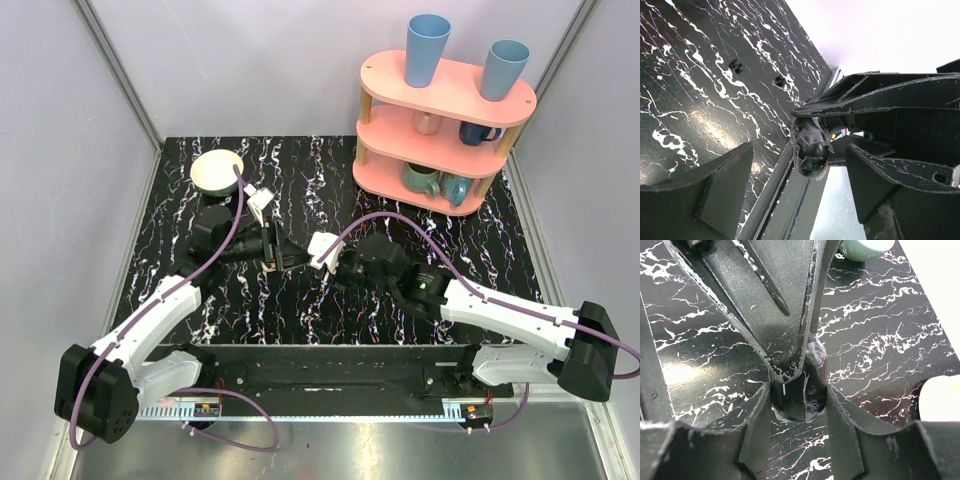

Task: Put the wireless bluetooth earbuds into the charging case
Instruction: Pass from the right arm to the left

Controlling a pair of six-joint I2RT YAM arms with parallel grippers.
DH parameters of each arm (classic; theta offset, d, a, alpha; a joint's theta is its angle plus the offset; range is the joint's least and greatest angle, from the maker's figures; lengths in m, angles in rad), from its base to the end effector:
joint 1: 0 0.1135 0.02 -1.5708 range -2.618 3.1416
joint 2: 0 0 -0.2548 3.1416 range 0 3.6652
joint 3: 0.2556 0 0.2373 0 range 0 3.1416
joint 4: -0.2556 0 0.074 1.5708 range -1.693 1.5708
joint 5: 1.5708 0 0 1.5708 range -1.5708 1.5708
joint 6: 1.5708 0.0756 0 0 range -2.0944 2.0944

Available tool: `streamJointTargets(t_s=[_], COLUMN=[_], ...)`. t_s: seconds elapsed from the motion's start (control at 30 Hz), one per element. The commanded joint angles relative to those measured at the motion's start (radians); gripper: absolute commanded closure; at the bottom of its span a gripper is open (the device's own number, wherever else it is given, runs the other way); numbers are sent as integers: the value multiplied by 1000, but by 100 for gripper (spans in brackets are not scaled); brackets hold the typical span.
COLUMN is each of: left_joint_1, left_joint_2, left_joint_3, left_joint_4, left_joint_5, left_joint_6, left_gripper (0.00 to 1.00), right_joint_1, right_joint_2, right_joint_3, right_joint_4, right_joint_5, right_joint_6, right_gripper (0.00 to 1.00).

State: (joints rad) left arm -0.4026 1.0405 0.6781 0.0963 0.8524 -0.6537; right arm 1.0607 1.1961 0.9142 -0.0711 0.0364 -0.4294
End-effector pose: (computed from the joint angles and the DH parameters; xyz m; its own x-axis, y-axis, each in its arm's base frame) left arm 0.2045 -0.1489 0.2755 -0.7553 -0.1134 -0.6455 0.5881 0.3174 -0.7439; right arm 0.1510 0.2642 0.2927 0.2027 -0.4899 -0.8479 -0.8481 0.3451 -0.4021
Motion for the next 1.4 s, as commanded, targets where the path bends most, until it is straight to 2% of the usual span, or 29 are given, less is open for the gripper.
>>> streamJointTargets(t_s=[0.0, 0.4, 0.5, 0.67, 0.77, 0.93, 1.1, 1.13, 1.23, 1.27, 1.37], left_joint_1=[-8, -22, -25, -27, -27, -27, -28, -28, -28, -28, -28], left_joint_2=[1, 29, 33, 43, 38, 32, 23, 21, 21, 21, 18], left_joint_3=[21, 31, 29, 41, 46, 44, 34, 31, 23, 23, 20], left_joint_4=[8, 5, 5, 11, 11, 11, 28, 32, 59, 72, 79], left_joint_5=[22, 34, 33, 33, 27, 33, 34, 34, 46, 54, 62], left_joint_6=[32, 40, 45, 43, 42, 42, 43, 43, 40, 39, 43], left_gripper=[25, 38, 46, 48, 52, 71, 81, 87, 91, 95, 100], right_joint_1=[12, 18, 18, 21, 21, 22, 27, 25, 27, 27, 27], right_joint_2=[-6, 8, 11, 17, 25, 25, 26, 25, 17, 17, 7], right_joint_3=[20, 35, 38, 51, 55, 58, 66, 68, 66, 66, 60], right_joint_4=[60, 62, 59, 47, 42, 42, 36, 36, 39, 42, 62], right_joint_5=[2, -10, -12, -27, -32, -35, -33, -33, -33, -33, -15], right_joint_6=[6, -2, -6, -11, -11, -14, -16, -14, -8, -6, 11], right_gripper=[82, 81, 80, 80, 80, 80, 78, 76, 69, 66, 43])
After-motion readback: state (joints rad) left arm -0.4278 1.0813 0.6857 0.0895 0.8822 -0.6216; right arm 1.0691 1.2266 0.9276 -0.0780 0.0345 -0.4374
